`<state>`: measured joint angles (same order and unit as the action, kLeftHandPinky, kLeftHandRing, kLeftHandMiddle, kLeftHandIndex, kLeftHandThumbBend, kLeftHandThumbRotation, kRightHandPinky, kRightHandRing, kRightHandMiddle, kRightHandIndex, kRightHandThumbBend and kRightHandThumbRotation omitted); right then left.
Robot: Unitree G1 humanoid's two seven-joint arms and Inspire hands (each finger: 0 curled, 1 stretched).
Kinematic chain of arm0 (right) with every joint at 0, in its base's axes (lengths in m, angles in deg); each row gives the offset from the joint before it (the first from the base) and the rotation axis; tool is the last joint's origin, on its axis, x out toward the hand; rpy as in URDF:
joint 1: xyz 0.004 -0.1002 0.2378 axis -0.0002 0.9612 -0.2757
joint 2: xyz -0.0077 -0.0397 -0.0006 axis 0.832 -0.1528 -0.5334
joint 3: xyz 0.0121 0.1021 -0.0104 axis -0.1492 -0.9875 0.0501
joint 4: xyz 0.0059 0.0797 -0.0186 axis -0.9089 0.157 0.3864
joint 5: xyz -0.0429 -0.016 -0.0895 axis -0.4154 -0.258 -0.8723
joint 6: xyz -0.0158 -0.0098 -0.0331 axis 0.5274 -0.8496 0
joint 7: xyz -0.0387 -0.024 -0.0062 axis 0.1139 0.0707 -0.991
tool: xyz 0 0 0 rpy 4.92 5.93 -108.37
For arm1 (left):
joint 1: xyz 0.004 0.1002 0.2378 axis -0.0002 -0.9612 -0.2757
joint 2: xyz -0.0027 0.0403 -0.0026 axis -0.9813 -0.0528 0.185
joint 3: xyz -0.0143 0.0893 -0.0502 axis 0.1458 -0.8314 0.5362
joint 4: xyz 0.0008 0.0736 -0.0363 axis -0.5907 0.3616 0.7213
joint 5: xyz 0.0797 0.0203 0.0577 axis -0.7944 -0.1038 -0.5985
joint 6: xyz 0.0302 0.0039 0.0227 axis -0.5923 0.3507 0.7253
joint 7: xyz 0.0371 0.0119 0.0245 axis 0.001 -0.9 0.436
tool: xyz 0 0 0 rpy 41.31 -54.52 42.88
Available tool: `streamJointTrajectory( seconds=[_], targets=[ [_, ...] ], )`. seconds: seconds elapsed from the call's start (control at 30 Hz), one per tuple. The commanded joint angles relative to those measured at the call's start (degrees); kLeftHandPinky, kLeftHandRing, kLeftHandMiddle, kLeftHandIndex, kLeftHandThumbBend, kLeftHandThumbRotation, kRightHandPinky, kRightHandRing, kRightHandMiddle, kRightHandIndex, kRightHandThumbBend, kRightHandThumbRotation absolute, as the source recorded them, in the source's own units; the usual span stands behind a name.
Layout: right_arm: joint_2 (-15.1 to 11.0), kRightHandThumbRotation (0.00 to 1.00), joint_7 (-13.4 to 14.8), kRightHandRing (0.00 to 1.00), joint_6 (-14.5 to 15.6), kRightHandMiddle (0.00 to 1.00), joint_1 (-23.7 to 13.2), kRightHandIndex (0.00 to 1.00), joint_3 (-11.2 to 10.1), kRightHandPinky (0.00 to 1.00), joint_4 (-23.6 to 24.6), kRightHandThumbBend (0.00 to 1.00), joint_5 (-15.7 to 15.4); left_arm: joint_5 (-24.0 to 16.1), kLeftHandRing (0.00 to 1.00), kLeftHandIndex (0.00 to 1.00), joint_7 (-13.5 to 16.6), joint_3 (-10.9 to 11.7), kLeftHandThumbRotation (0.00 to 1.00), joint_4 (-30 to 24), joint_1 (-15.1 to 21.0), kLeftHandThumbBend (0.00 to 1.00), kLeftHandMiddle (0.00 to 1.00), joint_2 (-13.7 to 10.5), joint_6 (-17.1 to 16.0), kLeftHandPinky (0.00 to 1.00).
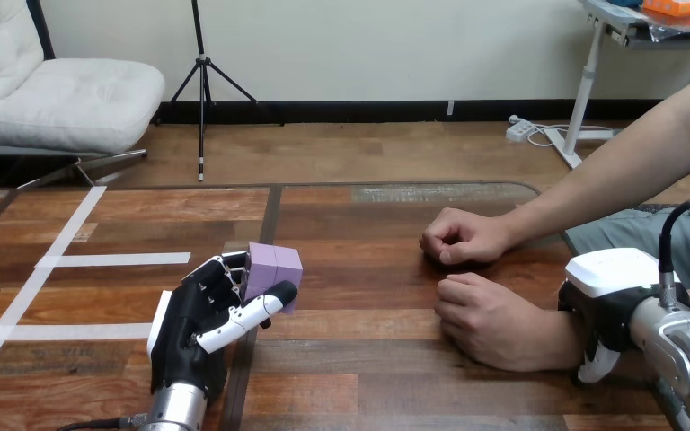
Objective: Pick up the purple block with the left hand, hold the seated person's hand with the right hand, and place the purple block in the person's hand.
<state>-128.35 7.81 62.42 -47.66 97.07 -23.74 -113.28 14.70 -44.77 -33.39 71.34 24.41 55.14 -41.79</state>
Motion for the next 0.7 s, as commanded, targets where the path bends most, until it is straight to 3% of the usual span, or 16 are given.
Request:
streamJointTrajectory(
  seconds=[0.0,0.43,0.67],
  targets=[
    [-0.3,0.01,0.3,0.46,0.5,0.55,-1.9,0.64,1.3,0.36,-2.1,0.75,0.0,-0.1,0.32,0.44,0.0,0.3,0.0,-3.7,1.8,0.76,0.4,-0.3,-0.1,0.26],
    [-0.6,0.01,0.4,0.43,0.5,0.52,-2.0,0.6,1.2,0.32,-2.9,0.78,1.5,0.1,0.32,0.44,-0.1,0.4,0.0,-3.7,1.7,0.76,0.4,-0.4,-0.1,0.26],
    [-1.0,0.0,2.0,0.43,-0.2,0.52,-1.4,0.58,0.6,0.32,-2.9,0.8,3.2,0.2,0.32,0.44,-0.5,0.6,0.0,-3.2,1.9,0.76,0.4,-0.4,-0.4,0.26]
  ],
)
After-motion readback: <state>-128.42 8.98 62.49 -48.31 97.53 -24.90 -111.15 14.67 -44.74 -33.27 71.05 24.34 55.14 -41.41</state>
